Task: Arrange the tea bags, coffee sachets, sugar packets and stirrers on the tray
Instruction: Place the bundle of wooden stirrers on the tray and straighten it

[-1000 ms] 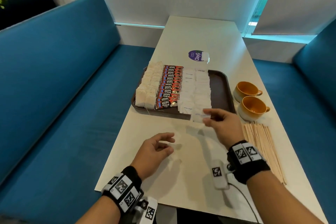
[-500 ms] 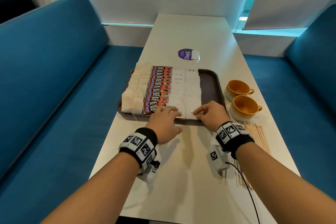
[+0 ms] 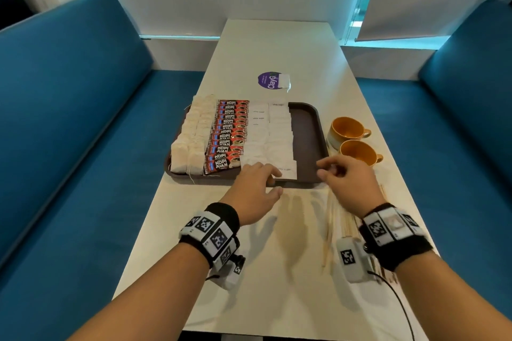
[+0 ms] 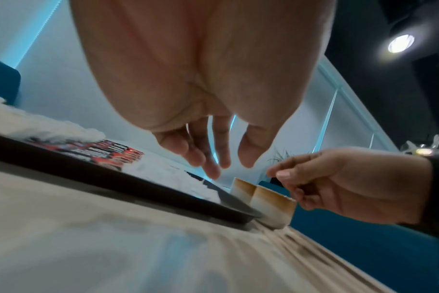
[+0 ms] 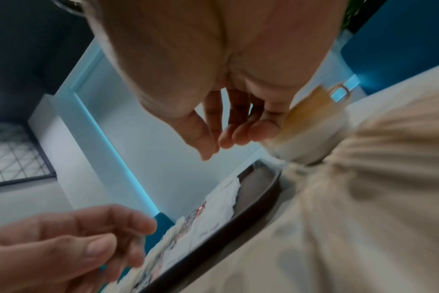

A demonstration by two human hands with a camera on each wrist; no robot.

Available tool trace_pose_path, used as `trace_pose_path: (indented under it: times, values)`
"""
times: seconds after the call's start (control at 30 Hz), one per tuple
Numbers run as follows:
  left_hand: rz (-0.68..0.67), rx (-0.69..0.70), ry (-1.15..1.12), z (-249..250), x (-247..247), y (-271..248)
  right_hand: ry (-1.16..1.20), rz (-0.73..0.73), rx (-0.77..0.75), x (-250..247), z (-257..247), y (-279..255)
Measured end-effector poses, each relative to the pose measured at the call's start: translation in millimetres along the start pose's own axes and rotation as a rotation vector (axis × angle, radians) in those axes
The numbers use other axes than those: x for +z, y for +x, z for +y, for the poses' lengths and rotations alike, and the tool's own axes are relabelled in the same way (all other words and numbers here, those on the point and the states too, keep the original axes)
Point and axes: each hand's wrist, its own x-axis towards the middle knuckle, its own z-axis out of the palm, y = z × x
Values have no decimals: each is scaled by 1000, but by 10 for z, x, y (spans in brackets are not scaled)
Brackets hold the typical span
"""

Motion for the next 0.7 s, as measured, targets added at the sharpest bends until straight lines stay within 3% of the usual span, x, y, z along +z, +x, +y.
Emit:
trace_pose_path:
  times: [0.17,0.33,0.53,0.7]
  values:
    - [-183,-75,-113,335,229,-27,-171,99,237,-669,457,-290]
    - [-337,-124,-82,642,590,-26,-458,-78,454,-775,875,-427]
    - [-341,-111,-66,969,882,-8,-551,-144,443,-466,796,-530]
    - [-392,-175,-292,1085,934,25,-601,-163,392,-299,694,-607]
